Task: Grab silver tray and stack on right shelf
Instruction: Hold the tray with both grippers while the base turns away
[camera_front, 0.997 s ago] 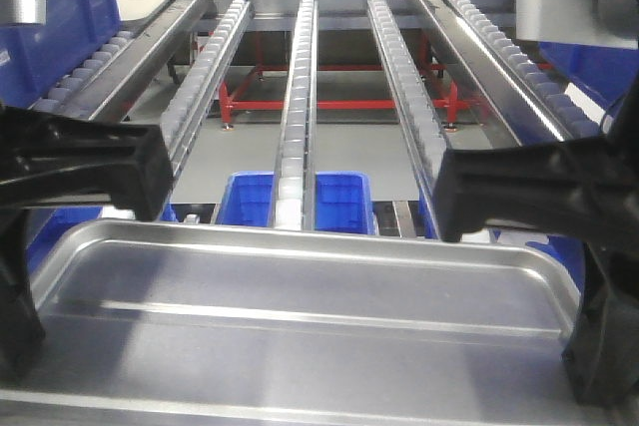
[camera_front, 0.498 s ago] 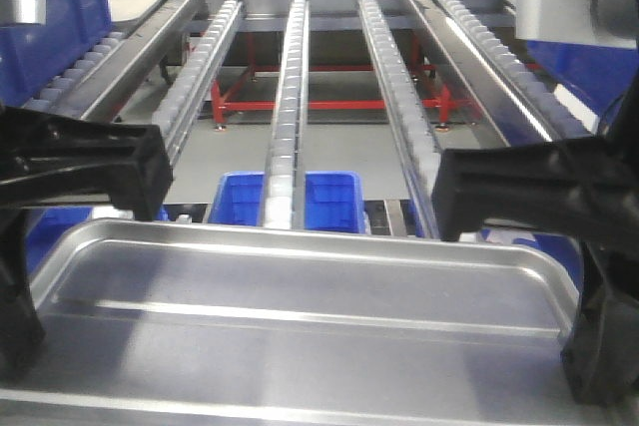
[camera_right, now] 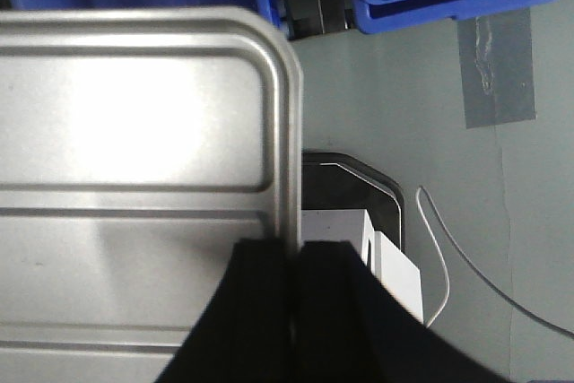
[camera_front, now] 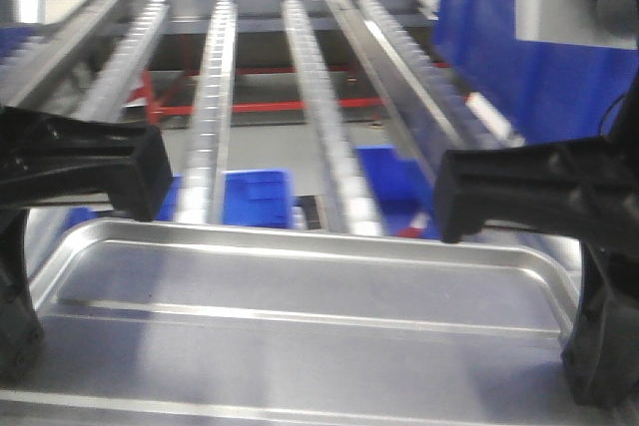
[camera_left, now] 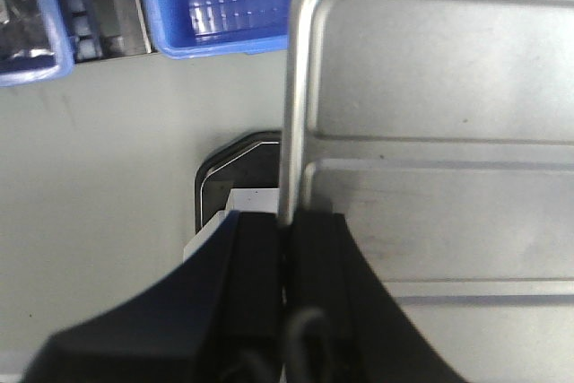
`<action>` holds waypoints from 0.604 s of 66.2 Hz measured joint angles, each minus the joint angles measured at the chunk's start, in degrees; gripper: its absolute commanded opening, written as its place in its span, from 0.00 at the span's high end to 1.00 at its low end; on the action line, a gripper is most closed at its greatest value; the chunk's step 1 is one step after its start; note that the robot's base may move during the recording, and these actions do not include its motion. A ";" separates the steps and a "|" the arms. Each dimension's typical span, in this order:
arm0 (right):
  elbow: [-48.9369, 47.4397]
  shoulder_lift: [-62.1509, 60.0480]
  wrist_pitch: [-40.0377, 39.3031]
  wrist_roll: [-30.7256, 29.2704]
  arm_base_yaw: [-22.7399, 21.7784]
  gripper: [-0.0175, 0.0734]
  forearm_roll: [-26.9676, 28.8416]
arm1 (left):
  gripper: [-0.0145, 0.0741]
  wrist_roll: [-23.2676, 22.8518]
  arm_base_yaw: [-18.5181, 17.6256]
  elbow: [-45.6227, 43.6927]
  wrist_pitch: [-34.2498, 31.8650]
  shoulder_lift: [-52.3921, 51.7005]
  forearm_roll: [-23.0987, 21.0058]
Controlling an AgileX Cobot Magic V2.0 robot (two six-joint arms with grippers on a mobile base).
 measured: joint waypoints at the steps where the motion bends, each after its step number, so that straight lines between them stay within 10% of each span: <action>1: 0.00 0.00 0.05 0.00 0.00 0.74 0.00 | 0.95 0.00 0.00 0.00 0.00 0.00 0.00; 40: 0.00 0.00 0.56 0.00 0.00 0.74 0.00 | 0.95 0.00 0.00 0.00 -0.22 0.00 0.00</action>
